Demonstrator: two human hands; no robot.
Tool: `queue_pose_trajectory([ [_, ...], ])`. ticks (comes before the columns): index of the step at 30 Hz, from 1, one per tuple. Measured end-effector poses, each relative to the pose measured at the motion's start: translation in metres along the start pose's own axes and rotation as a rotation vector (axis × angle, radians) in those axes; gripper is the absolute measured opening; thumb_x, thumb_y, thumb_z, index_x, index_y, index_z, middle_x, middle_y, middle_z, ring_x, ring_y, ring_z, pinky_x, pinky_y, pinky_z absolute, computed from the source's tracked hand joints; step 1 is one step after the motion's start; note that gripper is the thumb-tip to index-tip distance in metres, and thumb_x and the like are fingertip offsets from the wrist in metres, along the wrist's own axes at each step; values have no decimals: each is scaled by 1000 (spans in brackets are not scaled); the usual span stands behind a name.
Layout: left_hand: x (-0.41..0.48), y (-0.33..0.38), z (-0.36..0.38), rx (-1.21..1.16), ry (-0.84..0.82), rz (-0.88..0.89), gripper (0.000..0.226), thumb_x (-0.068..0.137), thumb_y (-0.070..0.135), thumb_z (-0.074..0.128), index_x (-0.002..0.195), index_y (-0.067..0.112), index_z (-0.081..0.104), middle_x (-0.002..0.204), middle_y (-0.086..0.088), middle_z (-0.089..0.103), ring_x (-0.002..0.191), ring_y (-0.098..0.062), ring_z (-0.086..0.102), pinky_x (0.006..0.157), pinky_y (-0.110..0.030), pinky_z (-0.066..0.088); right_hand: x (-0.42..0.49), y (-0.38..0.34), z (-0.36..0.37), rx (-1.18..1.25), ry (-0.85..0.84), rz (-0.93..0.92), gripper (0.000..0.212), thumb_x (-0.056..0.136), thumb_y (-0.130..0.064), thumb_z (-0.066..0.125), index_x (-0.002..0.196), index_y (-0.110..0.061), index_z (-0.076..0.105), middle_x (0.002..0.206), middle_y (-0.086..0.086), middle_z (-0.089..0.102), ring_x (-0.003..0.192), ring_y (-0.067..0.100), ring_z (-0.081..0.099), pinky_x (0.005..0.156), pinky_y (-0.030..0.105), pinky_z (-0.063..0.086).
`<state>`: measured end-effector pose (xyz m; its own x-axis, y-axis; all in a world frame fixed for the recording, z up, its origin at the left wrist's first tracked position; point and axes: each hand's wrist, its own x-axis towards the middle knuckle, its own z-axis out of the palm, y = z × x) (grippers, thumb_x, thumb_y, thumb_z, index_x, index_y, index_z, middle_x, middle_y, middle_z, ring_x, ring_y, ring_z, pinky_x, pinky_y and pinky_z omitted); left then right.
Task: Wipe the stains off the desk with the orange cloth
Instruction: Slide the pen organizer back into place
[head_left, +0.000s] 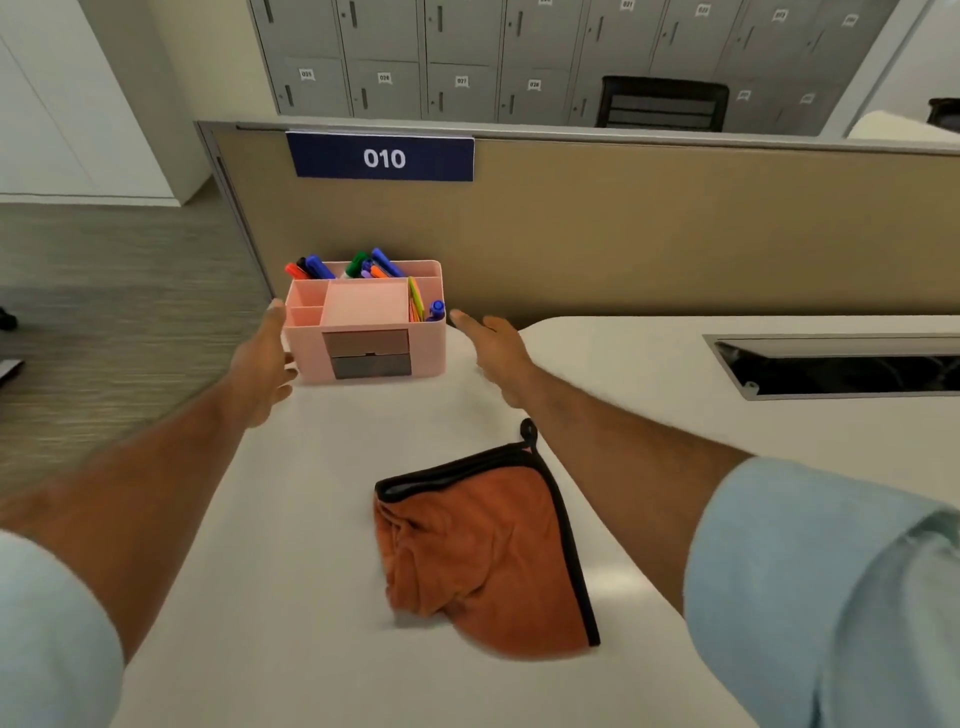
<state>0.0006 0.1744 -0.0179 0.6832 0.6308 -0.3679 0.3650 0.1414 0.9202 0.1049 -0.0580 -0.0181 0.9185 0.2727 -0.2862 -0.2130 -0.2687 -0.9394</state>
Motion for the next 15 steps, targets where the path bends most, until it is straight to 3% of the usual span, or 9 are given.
queue_pose_trajectory([
  [3, 4, 3, 4, 45, -36, -19, 67, 87, 71, 43, 136, 26, 47, 120, -1, 59, 109, -26, 53, 99, -49, 39, 5, -13, 33, -17, -138, -55, 60, 93, -49, 56, 142, -18, 40, 139, 4, 52, 127, 26, 48, 86, 36, 40],
  [6, 4, 6, 12, 67, 6, -46, 54, 88, 53, 51, 134, 23, 47, 115, -1, 61, 103, -24, 56, 93, -47, 44, 5, -10, 45, -32, -129, -79, 46, 97, -46, 51, 137, -24, 48, 130, 2, 58, 114, 21, 52, 89, 40, 45],
  [8, 1, 9, 18, 57, 50, -34, 37, 89, 40, 46, 121, 24, 54, 111, -3, 64, 96, -22, 62, 79, -37, 49, 3, -5, 42, -46, -90, -87, 47, 97, -48, 49, 139, -27, 47, 131, 2, 57, 112, 20, 50, 90, 42, 45],
  [10, -3, 11, 23, 54, 94, -16, 36, 91, 31, 40, 123, 23, 55, 107, -3, 65, 97, -23, 63, 74, -35, 52, 3, 0, 34, -36, -76, -84, 48, 97, -49, 50, 141, -29, 46, 131, 2, 58, 114, 21, 50, 91, 44, 46],
  [15, -15, 10, 51, 184, 108, 48, 37, 95, 24, 37, 121, 13, 60, 116, -9, 66, 107, -30, 64, 90, -45, 57, -4, 14, -9, 15, -17, -81, 41, 98, -45, 50, 136, -30, 50, 103, -9, 61, 108, 19, 52, 88, 42, 46],
])
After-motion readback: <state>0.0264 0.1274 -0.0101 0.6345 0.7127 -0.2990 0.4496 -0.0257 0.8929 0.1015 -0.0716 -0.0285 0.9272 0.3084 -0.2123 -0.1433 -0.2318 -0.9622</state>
